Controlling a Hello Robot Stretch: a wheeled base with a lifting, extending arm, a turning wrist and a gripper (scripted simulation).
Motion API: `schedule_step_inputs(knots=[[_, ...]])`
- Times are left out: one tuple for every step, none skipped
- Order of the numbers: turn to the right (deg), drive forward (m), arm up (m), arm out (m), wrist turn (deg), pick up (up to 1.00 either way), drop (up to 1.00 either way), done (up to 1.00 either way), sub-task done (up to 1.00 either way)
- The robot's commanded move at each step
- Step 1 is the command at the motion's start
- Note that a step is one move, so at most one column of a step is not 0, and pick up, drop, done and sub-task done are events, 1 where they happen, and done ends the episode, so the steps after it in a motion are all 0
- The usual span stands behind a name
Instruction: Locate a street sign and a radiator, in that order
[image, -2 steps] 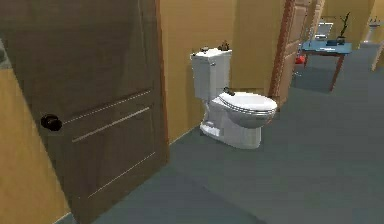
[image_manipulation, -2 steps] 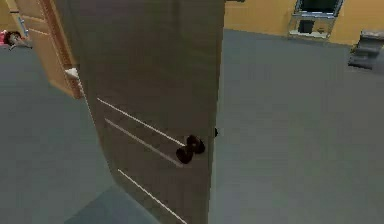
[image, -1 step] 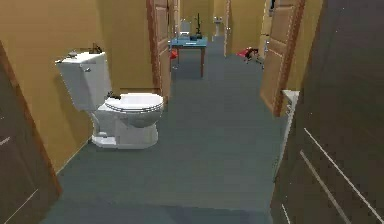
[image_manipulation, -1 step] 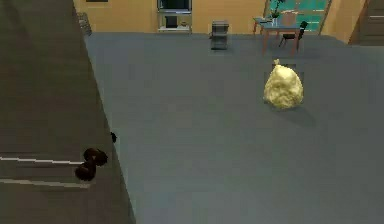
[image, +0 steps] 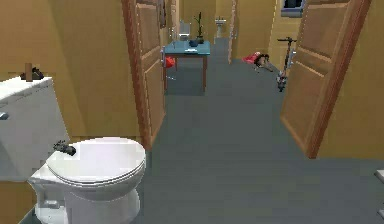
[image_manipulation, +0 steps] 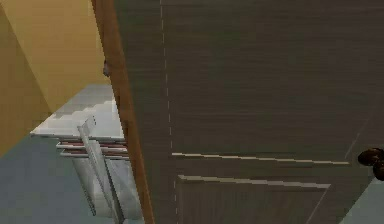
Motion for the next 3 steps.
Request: schedule_step_inputs(knots=[[3.0, 0.0, 0.0, 0.0, 0.0, 0.0, 0.0, 0.0, 0.0], [12.0, 0.0, 0.0, 0.0, 0.0, 0.0, 0.0, 0.0, 0.0], [0.0, 0.75, 0.0, 0.0, 0.0, 0.0, 0.0, 0.0, 0.0]])
